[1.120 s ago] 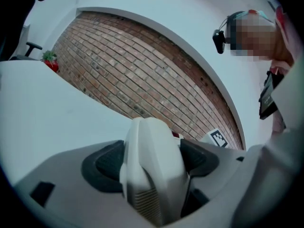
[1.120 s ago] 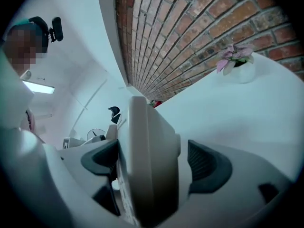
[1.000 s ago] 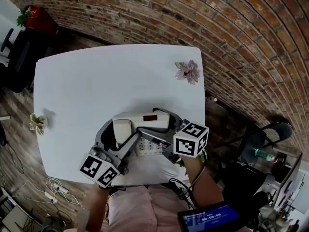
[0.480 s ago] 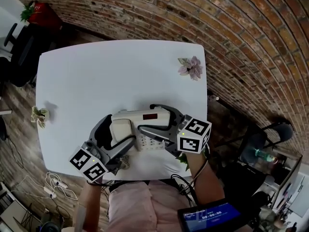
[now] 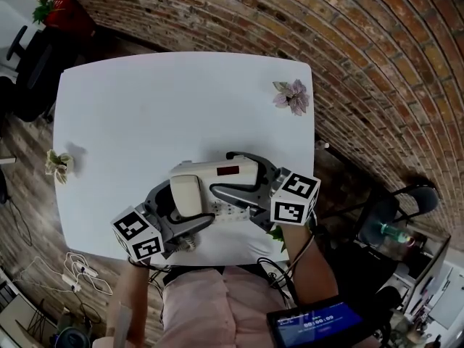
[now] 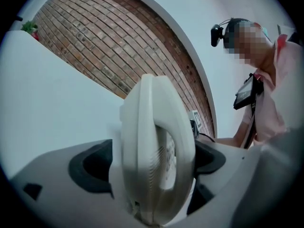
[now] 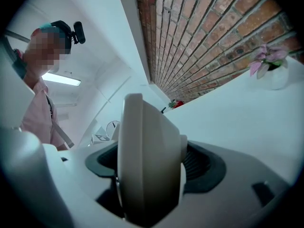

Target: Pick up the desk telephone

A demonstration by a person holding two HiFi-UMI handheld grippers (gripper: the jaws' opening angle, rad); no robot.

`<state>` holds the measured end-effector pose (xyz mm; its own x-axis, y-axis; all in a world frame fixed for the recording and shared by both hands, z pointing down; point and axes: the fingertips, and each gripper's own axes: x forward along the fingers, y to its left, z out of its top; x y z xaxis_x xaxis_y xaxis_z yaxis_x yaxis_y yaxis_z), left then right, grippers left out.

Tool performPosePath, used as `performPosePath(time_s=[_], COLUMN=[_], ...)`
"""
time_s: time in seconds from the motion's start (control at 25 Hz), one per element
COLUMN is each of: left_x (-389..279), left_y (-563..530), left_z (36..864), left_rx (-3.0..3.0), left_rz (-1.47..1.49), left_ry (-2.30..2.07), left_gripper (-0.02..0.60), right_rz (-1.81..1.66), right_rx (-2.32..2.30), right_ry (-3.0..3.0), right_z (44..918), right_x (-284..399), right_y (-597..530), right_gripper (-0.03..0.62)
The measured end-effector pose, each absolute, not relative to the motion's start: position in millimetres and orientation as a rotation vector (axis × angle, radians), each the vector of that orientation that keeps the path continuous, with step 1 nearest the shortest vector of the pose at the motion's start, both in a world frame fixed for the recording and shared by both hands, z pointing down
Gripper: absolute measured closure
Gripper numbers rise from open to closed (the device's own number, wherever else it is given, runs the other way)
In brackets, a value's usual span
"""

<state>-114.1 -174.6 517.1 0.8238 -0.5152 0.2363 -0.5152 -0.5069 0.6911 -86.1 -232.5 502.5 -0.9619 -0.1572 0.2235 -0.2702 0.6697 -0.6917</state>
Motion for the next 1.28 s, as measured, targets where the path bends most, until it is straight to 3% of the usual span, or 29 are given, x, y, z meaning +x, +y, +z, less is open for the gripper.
performPosePath(time_s=[0.12, 0.2, 0.68, 0.8, 0.96, 1.28], left_x=[-113, -111, -112, -113, -113, -122], left_y=[-176, -176, -176, -177, -178, -181], left_z=[515, 513, 511, 511, 513, 496], left_rx=[2.218, 2.229, 2.253, 2.242, 2.219, 2.228], left_rz=[-0.033, -0.05, -0.057, -0.063, -0.064, -0.04], left_ry=[-0.742, -0.745, -0.75, -0.754, -0.761, -0.793], left_gripper=[0.095, 0.13, 0.135, 0.135, 0.135, 0.138], right_rz=[1.186, 1.195, 1.185, 1.161, 1.147, 1.153], right_rx=[0.355, 0.364, 0.437, 0.439, 0.424, 0.418], right_ry=[-2.731, -2.728, -2.572, -2.551, -2.567, -2.603], right_z=[505, 506, 515, 519, 517, 503], right_x=[-86, -84, -57, -56, -57, -66], right_y=[-232, -233, -217, -212, -210, -213], right_gripper=[0.206, 0.204, 0.186, 0.213, 0.295, 0.297])
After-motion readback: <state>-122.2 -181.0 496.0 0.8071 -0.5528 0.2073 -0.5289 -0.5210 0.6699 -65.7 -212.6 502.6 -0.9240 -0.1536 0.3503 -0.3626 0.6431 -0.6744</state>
